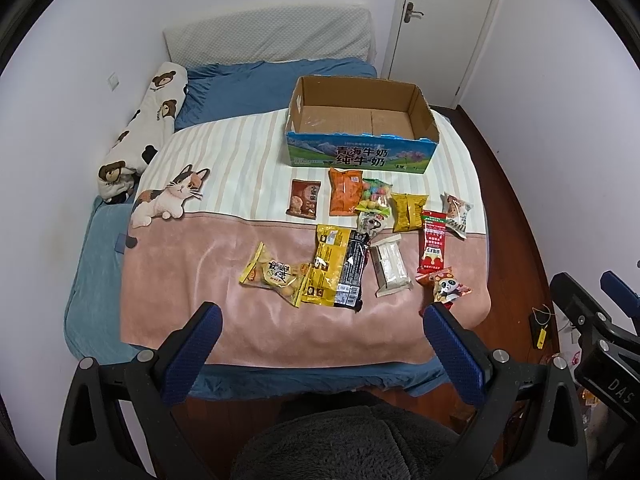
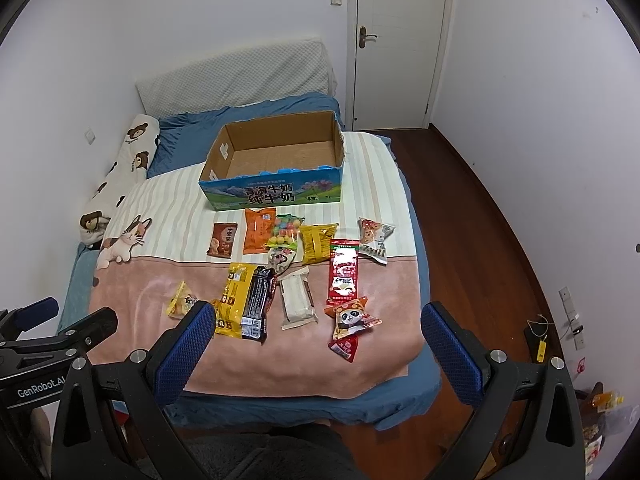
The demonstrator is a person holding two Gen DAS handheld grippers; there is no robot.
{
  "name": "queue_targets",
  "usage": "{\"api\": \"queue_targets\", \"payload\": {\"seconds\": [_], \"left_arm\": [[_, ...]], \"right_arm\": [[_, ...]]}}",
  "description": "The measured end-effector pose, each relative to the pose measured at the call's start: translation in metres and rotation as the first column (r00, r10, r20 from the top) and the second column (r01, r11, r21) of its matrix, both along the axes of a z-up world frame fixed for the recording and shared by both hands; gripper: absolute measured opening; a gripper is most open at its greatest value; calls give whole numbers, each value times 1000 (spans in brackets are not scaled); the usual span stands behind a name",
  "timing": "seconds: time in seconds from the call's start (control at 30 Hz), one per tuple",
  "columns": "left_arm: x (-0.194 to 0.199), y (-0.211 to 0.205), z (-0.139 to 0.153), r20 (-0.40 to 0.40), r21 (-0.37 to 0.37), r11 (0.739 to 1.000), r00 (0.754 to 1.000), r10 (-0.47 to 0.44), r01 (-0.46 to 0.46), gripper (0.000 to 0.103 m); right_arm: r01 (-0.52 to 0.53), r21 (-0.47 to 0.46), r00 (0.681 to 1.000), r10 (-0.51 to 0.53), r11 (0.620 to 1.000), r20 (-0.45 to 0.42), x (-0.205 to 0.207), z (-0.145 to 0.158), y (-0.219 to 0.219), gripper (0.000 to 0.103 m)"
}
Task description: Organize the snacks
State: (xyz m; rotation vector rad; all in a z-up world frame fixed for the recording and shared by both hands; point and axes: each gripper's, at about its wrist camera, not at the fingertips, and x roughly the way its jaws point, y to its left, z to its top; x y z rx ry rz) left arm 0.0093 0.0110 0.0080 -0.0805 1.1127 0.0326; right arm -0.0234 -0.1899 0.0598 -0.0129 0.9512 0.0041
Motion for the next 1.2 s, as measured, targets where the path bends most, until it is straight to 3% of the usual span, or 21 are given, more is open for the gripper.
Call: {"api": "queue_targets", "payload": {"seconds": [1.2], "left_arm": [[-3, 4, 5, 21, 1, 1000, 1000, 2, -2, 103]], "right_arm": [[-6, 6, 1000, 6, 1000, 7, 0, -2, 11, 103]]}}
